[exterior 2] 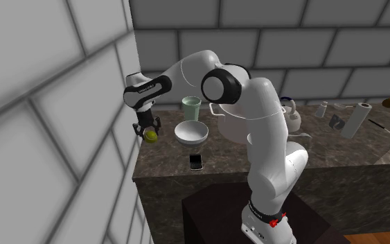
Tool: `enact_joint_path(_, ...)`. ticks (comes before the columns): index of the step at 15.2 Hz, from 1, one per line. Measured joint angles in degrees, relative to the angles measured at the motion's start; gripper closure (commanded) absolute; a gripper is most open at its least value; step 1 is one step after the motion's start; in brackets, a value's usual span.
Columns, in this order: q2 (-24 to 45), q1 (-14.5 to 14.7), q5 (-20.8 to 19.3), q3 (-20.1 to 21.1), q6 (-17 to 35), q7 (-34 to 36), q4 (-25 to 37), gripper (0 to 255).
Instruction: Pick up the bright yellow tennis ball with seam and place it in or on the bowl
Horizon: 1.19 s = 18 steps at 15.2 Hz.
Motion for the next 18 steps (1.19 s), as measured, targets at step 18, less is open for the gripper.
enact_joint_path(18,-3.75,-0.03,1.17,0.67,-11.79,-0.48,8.21,255)
